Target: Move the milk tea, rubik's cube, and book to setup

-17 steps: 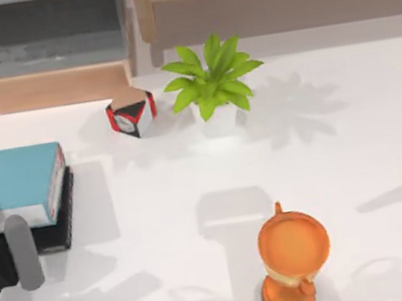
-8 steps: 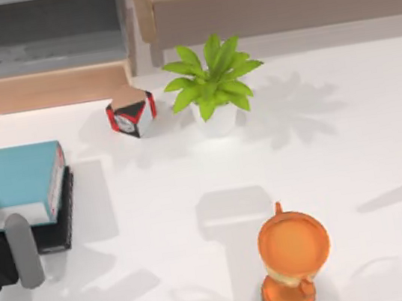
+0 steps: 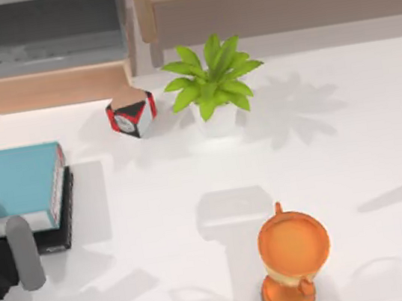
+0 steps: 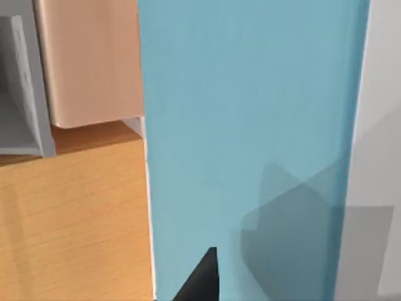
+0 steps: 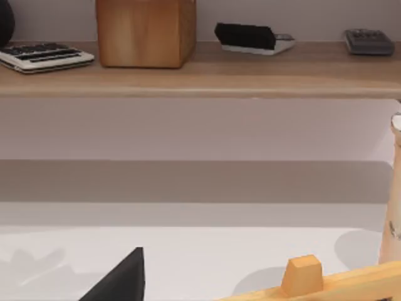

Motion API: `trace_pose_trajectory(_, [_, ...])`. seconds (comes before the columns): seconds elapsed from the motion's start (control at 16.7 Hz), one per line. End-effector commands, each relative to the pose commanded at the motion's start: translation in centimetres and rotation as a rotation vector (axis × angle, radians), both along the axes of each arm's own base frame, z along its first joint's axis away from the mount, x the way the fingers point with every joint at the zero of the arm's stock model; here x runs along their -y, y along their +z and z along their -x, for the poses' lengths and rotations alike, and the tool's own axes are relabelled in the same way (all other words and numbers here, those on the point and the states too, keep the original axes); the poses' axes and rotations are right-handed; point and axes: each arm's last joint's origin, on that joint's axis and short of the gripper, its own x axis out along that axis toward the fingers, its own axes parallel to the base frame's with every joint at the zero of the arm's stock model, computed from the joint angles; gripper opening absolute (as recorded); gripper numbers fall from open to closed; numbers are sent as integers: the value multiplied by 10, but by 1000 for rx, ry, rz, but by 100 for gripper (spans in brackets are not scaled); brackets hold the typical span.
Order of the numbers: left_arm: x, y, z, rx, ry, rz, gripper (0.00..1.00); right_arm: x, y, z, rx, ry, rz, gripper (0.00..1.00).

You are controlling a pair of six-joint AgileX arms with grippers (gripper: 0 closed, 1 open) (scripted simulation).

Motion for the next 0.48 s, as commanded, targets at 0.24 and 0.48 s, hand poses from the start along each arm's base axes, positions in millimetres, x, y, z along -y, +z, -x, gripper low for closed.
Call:
trace_pose_trajectory(0.24, [0,0,0,0,0,0,100,0,0,0,0,0,0,100])
trace_pose_trajectory(0.48, [0,0,0,0,0,0,100,0,0,0,0,0,0,100])
